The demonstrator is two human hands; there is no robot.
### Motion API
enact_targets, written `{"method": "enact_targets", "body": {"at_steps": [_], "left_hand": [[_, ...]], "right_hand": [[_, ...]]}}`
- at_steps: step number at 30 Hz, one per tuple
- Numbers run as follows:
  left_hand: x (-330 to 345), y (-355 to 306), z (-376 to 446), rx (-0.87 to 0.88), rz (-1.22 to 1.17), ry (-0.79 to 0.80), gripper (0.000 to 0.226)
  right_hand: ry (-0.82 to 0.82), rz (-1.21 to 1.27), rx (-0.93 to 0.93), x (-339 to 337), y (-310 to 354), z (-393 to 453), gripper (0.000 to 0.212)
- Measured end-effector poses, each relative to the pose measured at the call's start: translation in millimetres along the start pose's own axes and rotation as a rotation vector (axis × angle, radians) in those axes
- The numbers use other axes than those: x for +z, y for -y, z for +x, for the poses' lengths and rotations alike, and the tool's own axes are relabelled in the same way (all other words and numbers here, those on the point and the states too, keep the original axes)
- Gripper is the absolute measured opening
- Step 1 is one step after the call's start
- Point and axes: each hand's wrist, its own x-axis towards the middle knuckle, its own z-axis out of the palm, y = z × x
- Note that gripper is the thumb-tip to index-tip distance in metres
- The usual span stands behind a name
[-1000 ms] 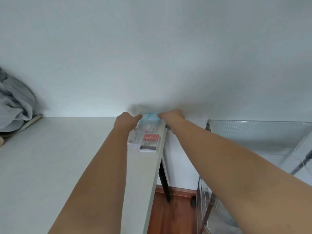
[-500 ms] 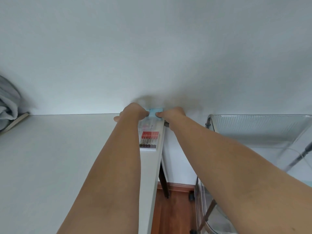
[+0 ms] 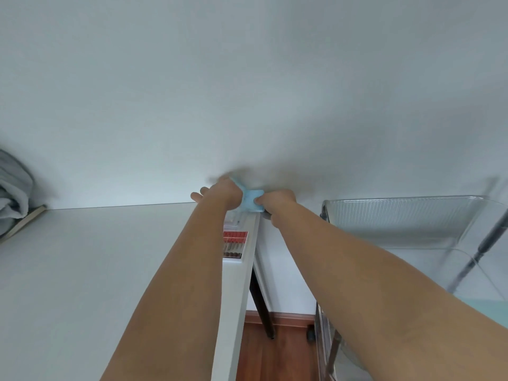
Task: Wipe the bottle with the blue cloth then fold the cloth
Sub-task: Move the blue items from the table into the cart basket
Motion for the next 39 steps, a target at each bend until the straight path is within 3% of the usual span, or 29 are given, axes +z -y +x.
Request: {"method": "enact_targets", "body": {"at_steps": [2, 5, 7, 12, 16, 21, 31, 36, 39], "left_hand": [[-6, 3, -3, 0.061, -0.209, -0.056, 0.042], [-16, 6, -18, 0.212, -0.779, -0.056, 0.032], [-20, 6, -33, 0.286, -1.039, -0.044, 0.022], [-18, -11, -71, 0.307, -1.342, 0.069, 0.02], [-11, -36, -97, 0.325, -1.398, 0.13, 0.019], [6, -73, -125, 0.346, -1.324, 0.118, 0.026], [31, -146, -163, 0.438, -1.207, 0.154, 0.026], [51, -181, -171, 0.436, -1.156, 0.218, 0.021], [74, -198, -168, 0.367, -1.137, 0.331, 0.018]], "right_hand": [[0.032, 0.103, 0.003, -7, 10, -8, 0.019], [0.114, 0.295, -0.037, -24, 26, -26, 0.031], [0.183, 0.423, -0.072, -38, 33, -42, 0.034], [0.256, 0.507, -0.184, -74, 36, -77, 0.012], [0.269, 0.408, -0.295, -96, 34, -97, 0.012], [0.202, 0.237, -0.382, -130, 27, -110, 0.028], [0.071, 0.215, -0.403, -222, 16, -115, 0.018], [-0.108, 0.113, -0.353, -280, 11, -100, 0.022], [-0.246, -0.137, -0.275, -326, 2, -83, 0.03]]}}
